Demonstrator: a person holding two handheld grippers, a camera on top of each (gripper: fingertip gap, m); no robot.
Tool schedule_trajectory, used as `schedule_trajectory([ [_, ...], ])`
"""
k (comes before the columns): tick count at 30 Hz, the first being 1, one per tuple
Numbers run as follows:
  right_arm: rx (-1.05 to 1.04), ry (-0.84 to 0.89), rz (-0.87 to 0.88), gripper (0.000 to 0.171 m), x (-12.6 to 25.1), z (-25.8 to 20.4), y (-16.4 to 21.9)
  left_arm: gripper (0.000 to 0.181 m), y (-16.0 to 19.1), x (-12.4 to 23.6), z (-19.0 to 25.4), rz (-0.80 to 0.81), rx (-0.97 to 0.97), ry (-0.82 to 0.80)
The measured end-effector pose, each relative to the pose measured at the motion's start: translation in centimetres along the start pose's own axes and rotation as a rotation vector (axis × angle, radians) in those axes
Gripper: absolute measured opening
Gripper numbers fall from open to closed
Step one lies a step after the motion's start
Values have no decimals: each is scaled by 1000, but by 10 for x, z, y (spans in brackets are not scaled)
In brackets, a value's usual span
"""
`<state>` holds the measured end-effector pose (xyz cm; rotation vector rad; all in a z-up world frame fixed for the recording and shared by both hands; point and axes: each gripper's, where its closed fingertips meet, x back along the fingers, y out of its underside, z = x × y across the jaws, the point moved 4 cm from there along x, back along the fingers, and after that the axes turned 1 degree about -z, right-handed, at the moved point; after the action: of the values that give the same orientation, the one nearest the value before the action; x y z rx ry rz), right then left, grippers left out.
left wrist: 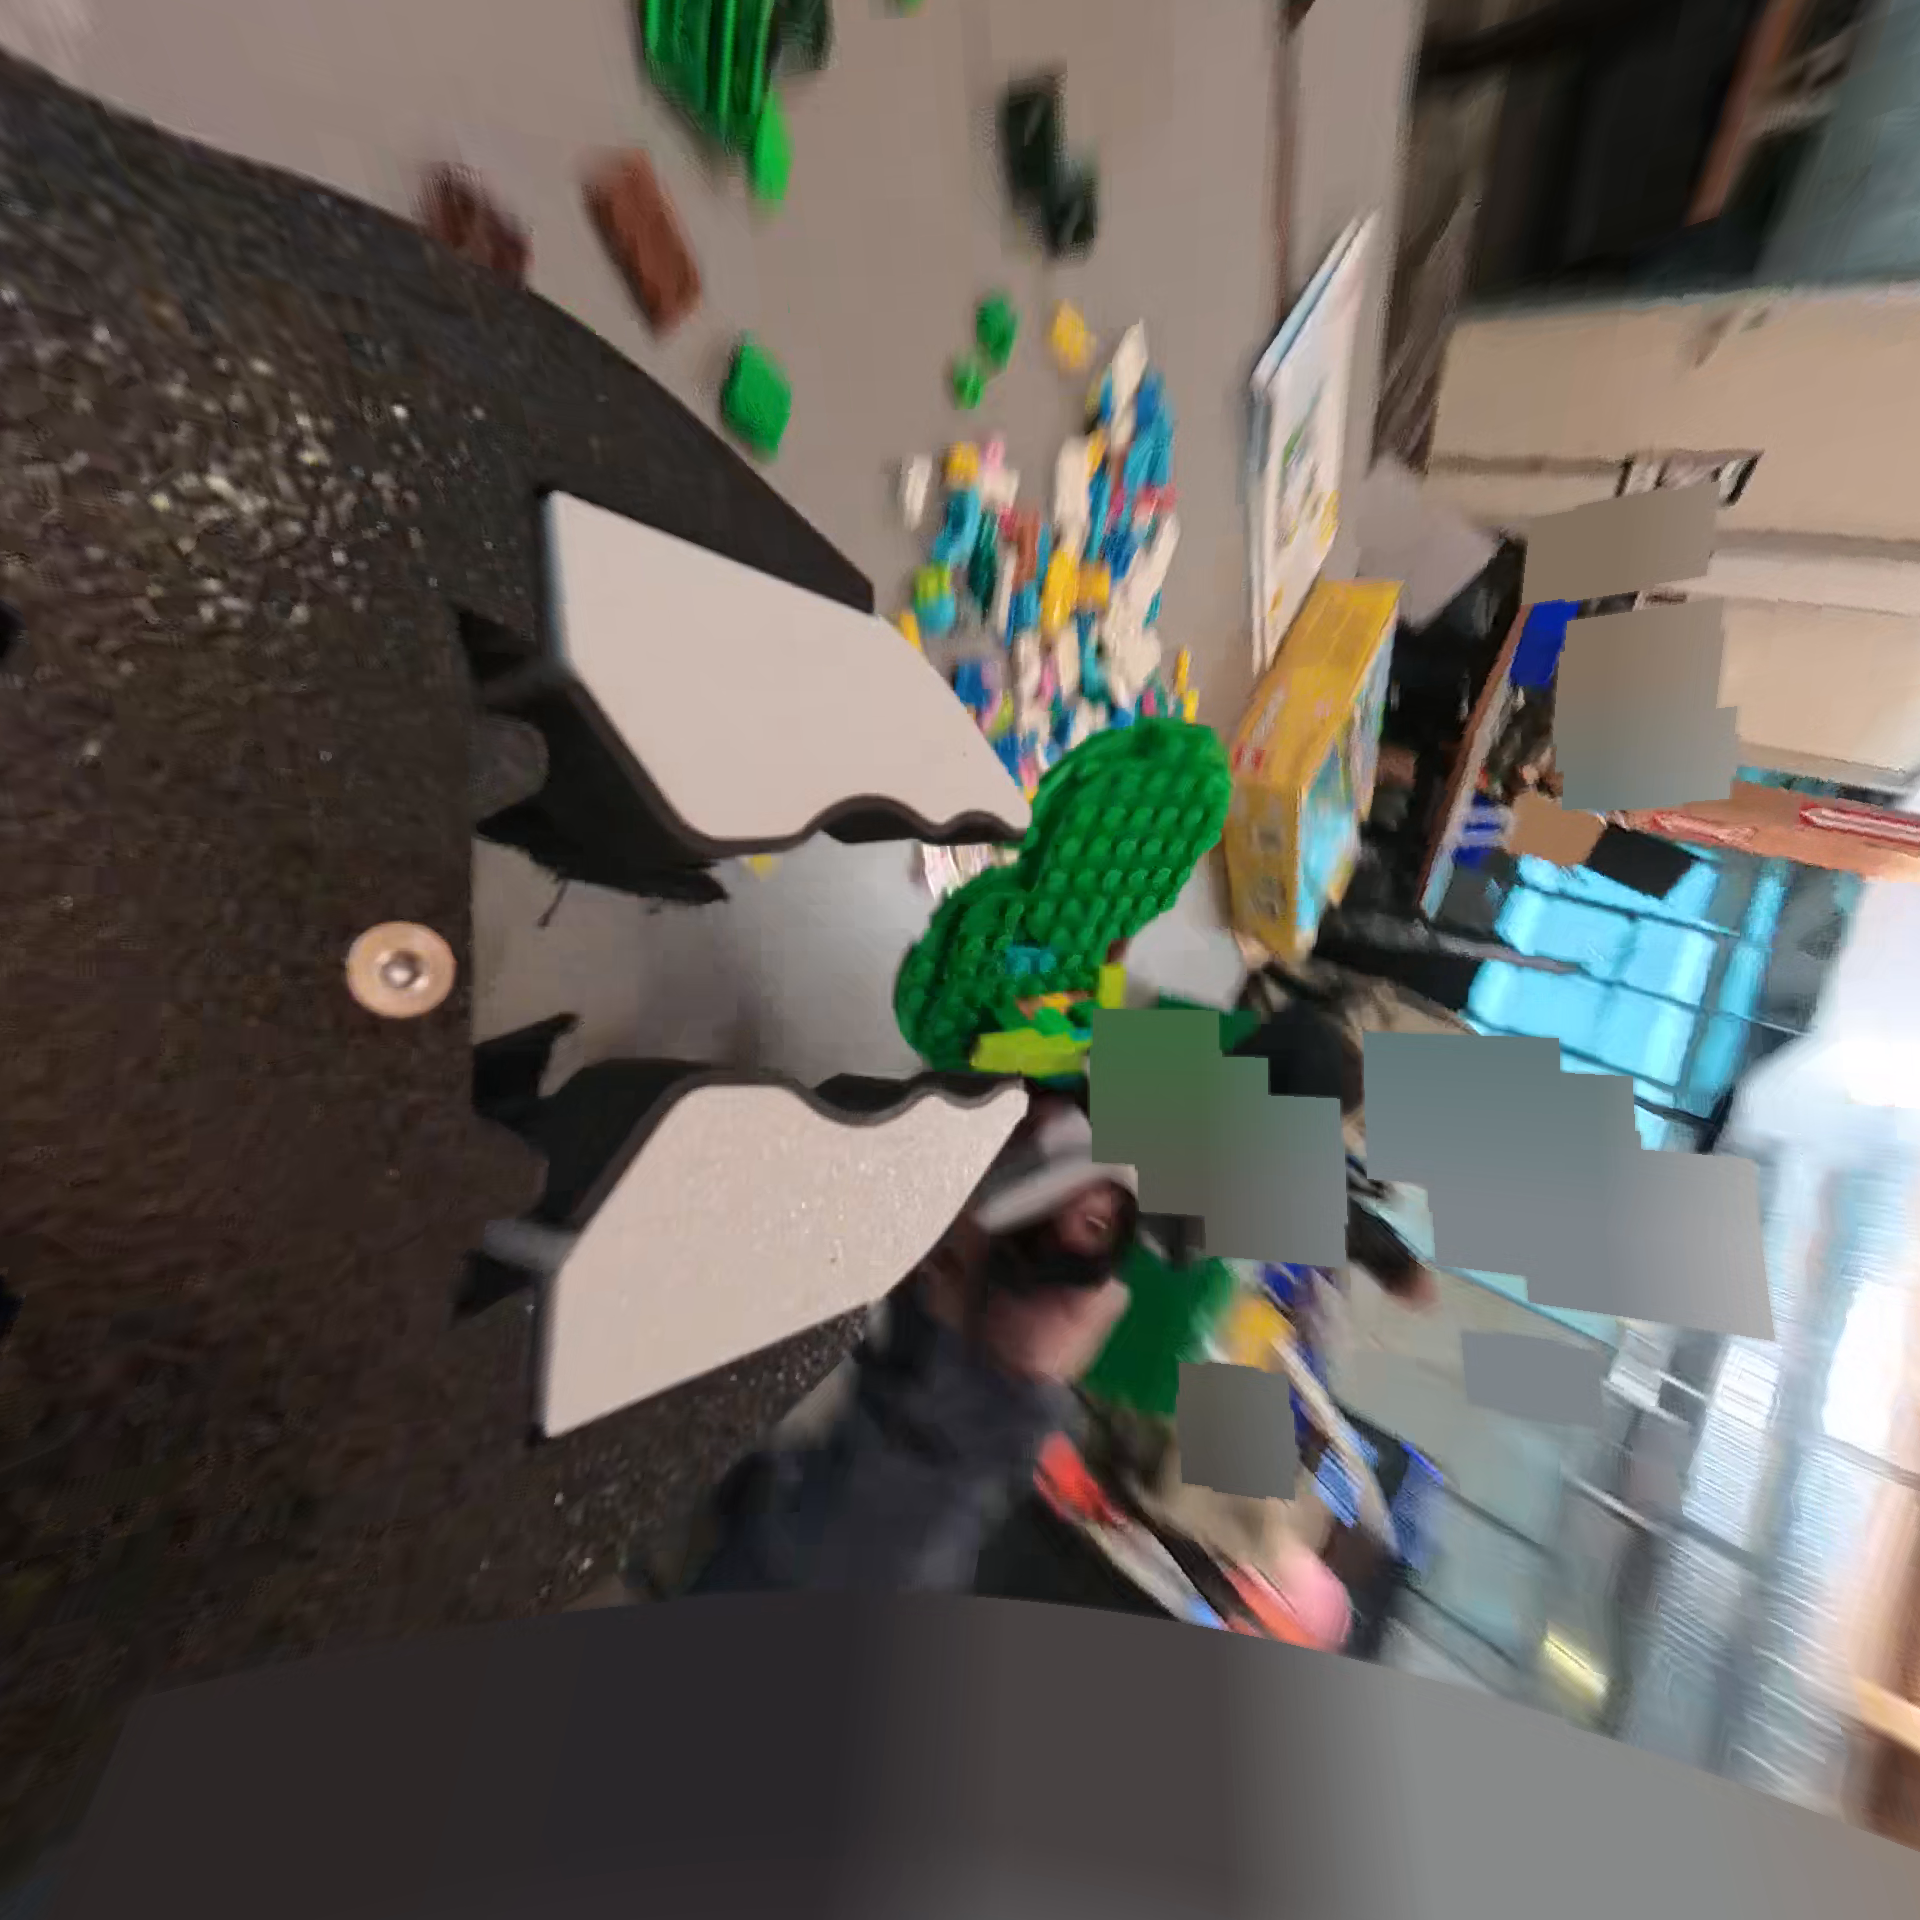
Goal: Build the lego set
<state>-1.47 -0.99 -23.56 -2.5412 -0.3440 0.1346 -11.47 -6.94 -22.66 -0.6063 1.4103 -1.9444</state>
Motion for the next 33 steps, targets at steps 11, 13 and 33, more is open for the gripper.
schedule_trajectory([
  [11,-216,-141,31,29,-6,4,10,61,30,-20,4,-328,-1616,-446],
  [13,-224,-150,12,29,-8,3,15,47,32,-25,2,-335,-1676,-487],
  [33,432,911,296,31,242,-17,-8,8,11,6,-16,-226,-1383,-571],
])
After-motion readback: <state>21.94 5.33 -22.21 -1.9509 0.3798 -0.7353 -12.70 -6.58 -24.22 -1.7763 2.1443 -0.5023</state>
